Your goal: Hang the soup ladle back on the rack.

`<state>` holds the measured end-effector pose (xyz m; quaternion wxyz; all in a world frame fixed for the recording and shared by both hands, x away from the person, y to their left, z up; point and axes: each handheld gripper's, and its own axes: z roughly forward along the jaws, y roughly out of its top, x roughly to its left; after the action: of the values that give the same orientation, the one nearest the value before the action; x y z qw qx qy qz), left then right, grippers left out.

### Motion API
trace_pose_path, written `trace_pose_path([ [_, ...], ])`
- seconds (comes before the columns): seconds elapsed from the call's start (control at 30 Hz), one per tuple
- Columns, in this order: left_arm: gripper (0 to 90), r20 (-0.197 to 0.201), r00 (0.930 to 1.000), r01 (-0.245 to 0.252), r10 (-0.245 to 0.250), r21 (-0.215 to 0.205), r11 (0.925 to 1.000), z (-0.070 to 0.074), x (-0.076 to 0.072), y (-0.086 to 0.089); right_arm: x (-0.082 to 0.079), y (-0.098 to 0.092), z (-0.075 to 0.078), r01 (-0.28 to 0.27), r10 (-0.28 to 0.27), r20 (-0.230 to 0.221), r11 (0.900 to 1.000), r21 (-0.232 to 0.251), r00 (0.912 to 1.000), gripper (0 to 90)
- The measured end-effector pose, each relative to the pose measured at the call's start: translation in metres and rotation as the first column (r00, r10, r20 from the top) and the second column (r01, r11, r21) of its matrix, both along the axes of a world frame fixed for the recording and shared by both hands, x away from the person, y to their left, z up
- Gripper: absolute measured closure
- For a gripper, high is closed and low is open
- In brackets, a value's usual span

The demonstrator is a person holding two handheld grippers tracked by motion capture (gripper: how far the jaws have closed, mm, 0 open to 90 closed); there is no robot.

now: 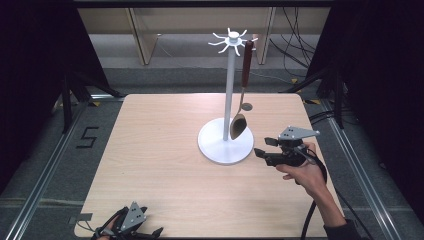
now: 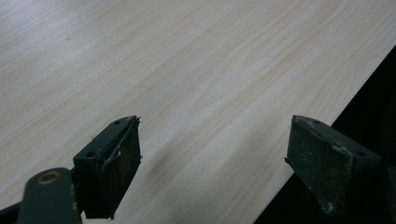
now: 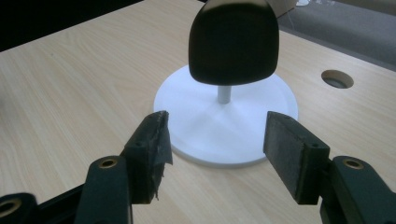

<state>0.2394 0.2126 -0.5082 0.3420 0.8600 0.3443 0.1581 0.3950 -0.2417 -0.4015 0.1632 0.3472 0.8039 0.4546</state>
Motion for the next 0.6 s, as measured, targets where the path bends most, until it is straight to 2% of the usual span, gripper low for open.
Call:
trace_pose_path([
  [0.03,16.8,0.001,1.0000,-0.003,0.003,-0.003,1.0000,0.000,0.000,0.000,0.001,-0.001,-0.001,-0.008,0.009,0.028,1.000,-0.023,0.9996,41.1],
  [0.1,16.8,0.002,1.0000,-0.006,0.006,-0.002,1.0000,0.000,0.000,0.000,-0.002,0.002,-0.003,-0.003,0.002,-0.012,1.000,-0.006,0.9999,41.0],
  [0.13,16.8,-0.001,1.0000,-0.006,0.006,-0.002,1.0000,0.000,0.000,0.000,-0.002,0.001,-0.003,-0.009,0.009,-0.022,1.000,-0.014,0.9997,40.9],
  [0.2,16.8,0.002,1.0000,-0.004,0.004,-0.002,1.0000,0.000,0.000,0.000,-0.001,0.001,-0.005,-0.012,0.012,0.000,1.000,-0.027,0.9999,40.8],
  [0.3,16.8,0.003,1.0000,-0.007,0.007,0.000,1.0000,0.000,0.000,0.000,-0.003,0.002,-0.008,-0.011,0.011,-0.023,1.000,-0.022,0.9997,40.7],
  [0.33,16.8,0.008,0.9999,-0.009,0.009,-0.017,0.9998,-0.001,-0.001,0.000,-0.004,0.002,-0.009,-0.013,0.013,-0.026,1.000,-0.024,0.9996,40.6],
  [0.37,16.8,0.008,0.9999,-0.008,0.008,-0.016,0.9998,0.000,-0.001,0.000,-0.004,0.002,-0.010,-0.010,0.009,-0.025,1.000,-0.019,0.9997,40.6],
  [0.43,16.8,0.008,1.0000,-0.002,0.002,0.006,1.0000,0.001,-0.001,0.001,-0.004,0.002,-0.011,-0.018,0.017,-0.022,1.000,-0.023,0.9996,40.5],
  [0.47,16.8,0.009,0.9999,-0.005,0.004,0.009,0.9999,0.001,-0.001,0.002,-0.005,0.003,-0.012,-0.022,0.022,-0.040,1.000,-0.016,0.9990,40.4],
  [0.5,16.8,0.006,0.9999,-0.012,0.012,-0.001,0.9999,0.000,-0.001,0.002,-0.005,0.002,-0.012,-0.034,0.034,-0.025,0.999,-0.032,0.9991,40.2],
  [0.53,16.8,0.007,0.9999,-0.011,0.011,0.000,0.9999,0.000,-0.001,0.002,-0.007,0.002,-0.012,-0.017,0.016,-0.026,0.999,-0.034,0.9995,40.1],
  [0.6,16.8,0.008,0.9998,-0.015,0.016,-0.009,0.9998,0.000,-0.001,0.002,-0.007,0.001,-0.013,-0.035,0.034,-0.012,0.998,-0.052,0.9993,39.8],
])
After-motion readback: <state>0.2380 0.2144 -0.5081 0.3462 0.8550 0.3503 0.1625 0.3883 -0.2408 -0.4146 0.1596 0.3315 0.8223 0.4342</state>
